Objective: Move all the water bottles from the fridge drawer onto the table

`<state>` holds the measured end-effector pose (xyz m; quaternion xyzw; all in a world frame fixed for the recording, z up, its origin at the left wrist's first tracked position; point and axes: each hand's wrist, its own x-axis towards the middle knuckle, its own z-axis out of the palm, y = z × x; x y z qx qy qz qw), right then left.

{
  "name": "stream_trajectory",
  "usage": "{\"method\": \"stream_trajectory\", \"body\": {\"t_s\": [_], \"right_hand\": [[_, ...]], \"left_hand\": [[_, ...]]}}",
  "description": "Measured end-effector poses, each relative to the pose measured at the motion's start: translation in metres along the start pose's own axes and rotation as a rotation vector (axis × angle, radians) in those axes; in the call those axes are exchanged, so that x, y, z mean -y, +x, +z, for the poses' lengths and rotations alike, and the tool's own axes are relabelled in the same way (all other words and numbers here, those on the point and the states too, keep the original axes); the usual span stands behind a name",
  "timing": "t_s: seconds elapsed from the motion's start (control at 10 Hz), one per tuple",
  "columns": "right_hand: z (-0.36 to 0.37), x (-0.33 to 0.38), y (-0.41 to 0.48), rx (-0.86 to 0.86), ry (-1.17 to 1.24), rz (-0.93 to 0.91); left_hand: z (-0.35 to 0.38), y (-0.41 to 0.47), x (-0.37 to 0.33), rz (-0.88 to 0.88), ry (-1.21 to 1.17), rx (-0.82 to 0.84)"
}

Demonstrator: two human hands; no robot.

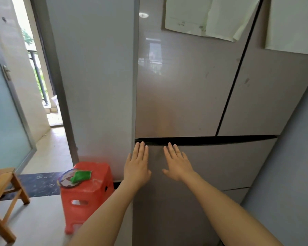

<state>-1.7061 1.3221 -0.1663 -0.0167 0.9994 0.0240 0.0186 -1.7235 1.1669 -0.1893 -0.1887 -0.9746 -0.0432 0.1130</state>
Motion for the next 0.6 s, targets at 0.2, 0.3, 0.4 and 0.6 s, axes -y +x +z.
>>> {"method": "stream_trajectory", "body": {"t_s": [0.2, 0.3, 0.4, 0.6], "right_hand": [[0.005, -0.004, 0.011, 0.003, -0.009, -0.015], [0.004, -0.006, 0.011, 0.017, -0.019, -0.021], [-0.005, -0.01, 0.013, 0.051, -0.023, -0.023], [-0.015, -0.018, -0.029, 0.041, 0.188, 0.043]], "left_hand": [[0.005, 0.012, 0.004, -0.007, 0.013, 0.061], [0.007, 0.013, 0.002, -0.013, 0.013, 0.064], [0.005, 0.015, 0.005, -0.022, 0.041, 0.101], [-0.008, 0.013, 0.001, -0.028, 0.012, 0.161]]}}
